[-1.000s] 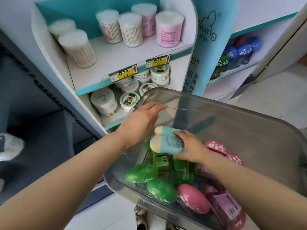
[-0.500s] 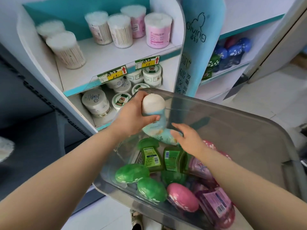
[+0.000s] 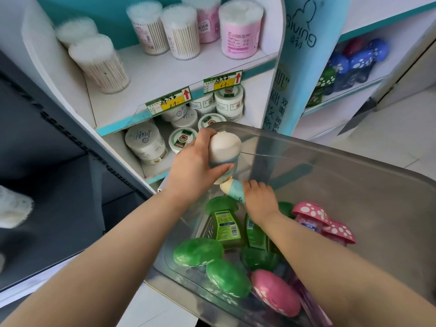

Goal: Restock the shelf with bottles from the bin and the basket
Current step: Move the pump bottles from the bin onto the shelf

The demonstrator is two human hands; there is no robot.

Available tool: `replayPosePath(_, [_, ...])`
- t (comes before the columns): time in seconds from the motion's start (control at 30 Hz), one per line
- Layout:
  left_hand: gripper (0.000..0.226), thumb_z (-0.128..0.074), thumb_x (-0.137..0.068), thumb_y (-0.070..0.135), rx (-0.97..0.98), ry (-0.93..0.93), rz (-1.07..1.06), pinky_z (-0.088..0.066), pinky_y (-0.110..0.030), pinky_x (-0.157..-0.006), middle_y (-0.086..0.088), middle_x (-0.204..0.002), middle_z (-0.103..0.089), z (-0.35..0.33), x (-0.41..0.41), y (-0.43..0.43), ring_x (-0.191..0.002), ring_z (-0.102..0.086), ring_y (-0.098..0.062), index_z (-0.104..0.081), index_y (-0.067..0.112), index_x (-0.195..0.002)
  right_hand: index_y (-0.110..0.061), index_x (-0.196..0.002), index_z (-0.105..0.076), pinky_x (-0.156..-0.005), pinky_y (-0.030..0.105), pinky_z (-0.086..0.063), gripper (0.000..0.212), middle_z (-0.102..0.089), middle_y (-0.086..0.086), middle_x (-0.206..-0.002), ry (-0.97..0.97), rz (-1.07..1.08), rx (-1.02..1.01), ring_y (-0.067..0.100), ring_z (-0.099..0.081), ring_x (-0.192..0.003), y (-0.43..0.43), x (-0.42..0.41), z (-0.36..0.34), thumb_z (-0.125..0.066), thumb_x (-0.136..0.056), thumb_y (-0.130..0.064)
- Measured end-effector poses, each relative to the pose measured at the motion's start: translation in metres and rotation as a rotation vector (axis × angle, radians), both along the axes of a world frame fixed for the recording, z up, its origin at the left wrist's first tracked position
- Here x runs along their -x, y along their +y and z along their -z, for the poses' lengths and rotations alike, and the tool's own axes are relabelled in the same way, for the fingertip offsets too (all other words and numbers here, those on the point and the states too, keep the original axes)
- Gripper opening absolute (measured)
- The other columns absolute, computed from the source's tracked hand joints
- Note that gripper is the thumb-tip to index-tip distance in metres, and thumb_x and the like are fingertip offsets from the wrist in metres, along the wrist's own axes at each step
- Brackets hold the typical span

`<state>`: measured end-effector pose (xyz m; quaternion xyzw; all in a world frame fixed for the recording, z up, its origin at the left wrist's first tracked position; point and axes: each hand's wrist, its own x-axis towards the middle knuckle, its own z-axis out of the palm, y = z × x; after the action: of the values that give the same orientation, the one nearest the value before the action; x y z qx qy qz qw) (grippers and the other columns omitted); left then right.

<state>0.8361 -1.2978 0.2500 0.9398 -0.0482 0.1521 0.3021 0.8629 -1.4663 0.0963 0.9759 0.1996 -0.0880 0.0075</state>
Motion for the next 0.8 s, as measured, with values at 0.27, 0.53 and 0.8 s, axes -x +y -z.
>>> replayPosePath(0.27, [0.064, -0.080, -0.071, 0.035, -0.012, 0.010, 0.012, -0.040, -0.029, -0.071, -0.008, -0.106, -0.063, -0.001, 0.002, -0.002, -0.093, -0.060, -0.031, -0.045, 0.012, -0.119, -0.011, -0.119, -0.050, -0.081, 0.035, -0.042, 0.046, -0.055, 0.008, -0.115, -0.057, 0.079, -0.048, 0.027, -0.055, -0.102, -0.004, 0.006, -0.024, -0.068, -0.078, -0.020])
replayPosePath(0.53, [0.065, -0.081, -0.071, 0.030, 0.241, 0.066, -0.068, -0.049, -0.036, -0.081, 0.005, -0.103, -0.055, -0.045, 0.021, 0.011, -0.096, -0.056, -0.020, -0.043, 0.017, -0.121, -0.020, -0.111, -0.055, -0.086, 0.037, -0.050, 0.049, -0.060, 0.000, -0.111, 0.164, 0.425, -0.769, 0.020, -0.059, -0.101, -0.063, 0.018, -0.129, -0.080, -0.069, -0.024])
replayPosePath(0.8, [0.060, -0.082, -0.069, 0.036, 0.281, 0.029, -0.144, -0.052, -0.037, -0.078, 0.002, -0.101, -0.059, -0.113, 0.069, 0.045, -0.092, -0.059, -0.021, -0.045, 0.021, -0.114, -0.029, -0.102, -0.055, -0.087, 0.036, -0.051, 0.054, -0.068, -0.005, -0.107, 0.477, 0.177, -1.314, 0.015, -0.063, -0.102, -0.036, 0.035, -0.220, -0.078, -0.067, 0.005])
